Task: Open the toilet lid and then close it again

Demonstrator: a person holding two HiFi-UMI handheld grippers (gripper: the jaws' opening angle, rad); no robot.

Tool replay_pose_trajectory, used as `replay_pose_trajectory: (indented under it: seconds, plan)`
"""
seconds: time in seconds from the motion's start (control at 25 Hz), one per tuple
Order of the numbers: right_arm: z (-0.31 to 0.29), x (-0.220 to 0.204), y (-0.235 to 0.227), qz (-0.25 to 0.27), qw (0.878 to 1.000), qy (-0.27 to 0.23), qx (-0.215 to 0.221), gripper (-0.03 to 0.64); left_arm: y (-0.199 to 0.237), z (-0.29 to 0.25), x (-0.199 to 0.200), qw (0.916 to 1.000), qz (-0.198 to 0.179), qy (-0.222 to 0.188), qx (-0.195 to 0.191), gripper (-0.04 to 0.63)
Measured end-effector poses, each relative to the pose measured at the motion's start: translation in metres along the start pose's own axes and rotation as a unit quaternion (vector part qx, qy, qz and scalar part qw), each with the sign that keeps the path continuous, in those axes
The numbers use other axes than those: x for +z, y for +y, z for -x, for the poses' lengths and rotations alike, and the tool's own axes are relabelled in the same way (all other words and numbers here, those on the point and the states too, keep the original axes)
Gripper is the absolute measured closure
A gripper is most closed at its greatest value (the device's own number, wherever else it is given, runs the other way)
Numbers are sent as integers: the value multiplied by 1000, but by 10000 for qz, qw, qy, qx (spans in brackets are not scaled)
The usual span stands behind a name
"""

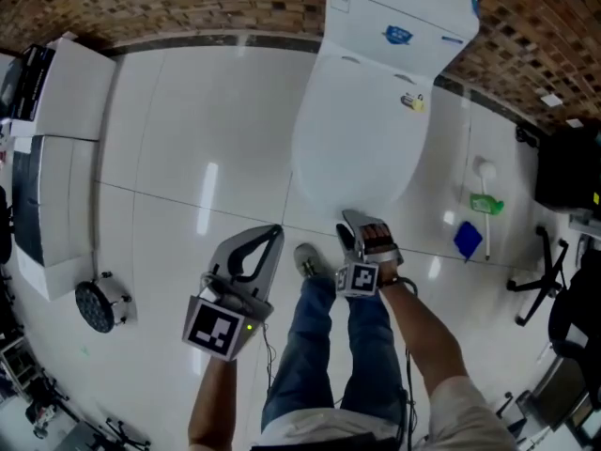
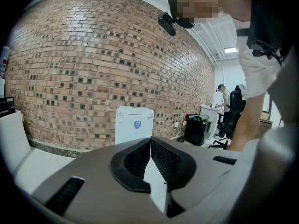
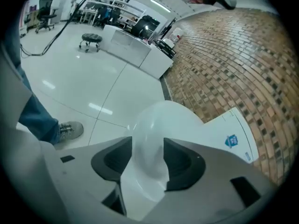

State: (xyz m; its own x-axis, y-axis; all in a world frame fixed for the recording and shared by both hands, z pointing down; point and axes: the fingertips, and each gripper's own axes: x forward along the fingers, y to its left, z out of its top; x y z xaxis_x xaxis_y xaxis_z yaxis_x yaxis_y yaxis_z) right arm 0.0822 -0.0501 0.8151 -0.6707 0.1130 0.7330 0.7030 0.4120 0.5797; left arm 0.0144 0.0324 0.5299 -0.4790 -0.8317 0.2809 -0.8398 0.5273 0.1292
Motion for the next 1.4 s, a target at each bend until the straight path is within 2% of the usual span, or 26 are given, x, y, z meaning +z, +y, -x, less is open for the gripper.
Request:
replay_pose_trajectory:
  seconds: [0.12,0.2,0.28,0.4,0.6,0.72,0.84,0.88,1.0,1.16,1.28,1.4]
  plan:
    - [23,13,-14,-371,9989,-273,-30,407,-7,-1,7,10000,-55,7,-77,600]
    - [53,29,-44,-878,9944,-555,-185,407,-12,-1,18,9999,-90,14,-117,600]
    - [91,41,-88,-1560,9837,-807,-386,407,-18,-1,35,9998,-145,-4,-147,600]
    - [163,55,-168,-2632,9533,-1371,-568,407,-29,1,75,9995,-212,-148,-178,600]
    - [289,76,-290,-3788,8898,-2501,-463,408,-53,10,154,9987,-248,-360,-275,600]
    - [362,78,-335,-4215,8519,-3100,-202,414,-74,14,191,9984,-262,-397,-320,600]
    - [412,70,-360,-4489,8241,-3445,-254,426,-96,14,222,9968,-365,-577,-420,600]
    - [422,65,-361,-4551,8201,-3453,-327,443,-104,14,228,9961,-425,-610,-474,600]
    - [438,49,-350,-4650,8204,-3296,-460,454,-128,14,239,9941,-586,-640,-645,600]
    - [437,27,-317,-4855,8208,-2993,-326,469,-158,14,236,9941,-542,-480,-809,600]
    - [438,22,-303,-4951,8180,-2915,-265,480,-167,15,230,9938,-608,-310,-879,600]
    - [437,20,-302,-4939,8220,-2818,-300,500,-169,14,234,9937,-626,-366,-856,600]
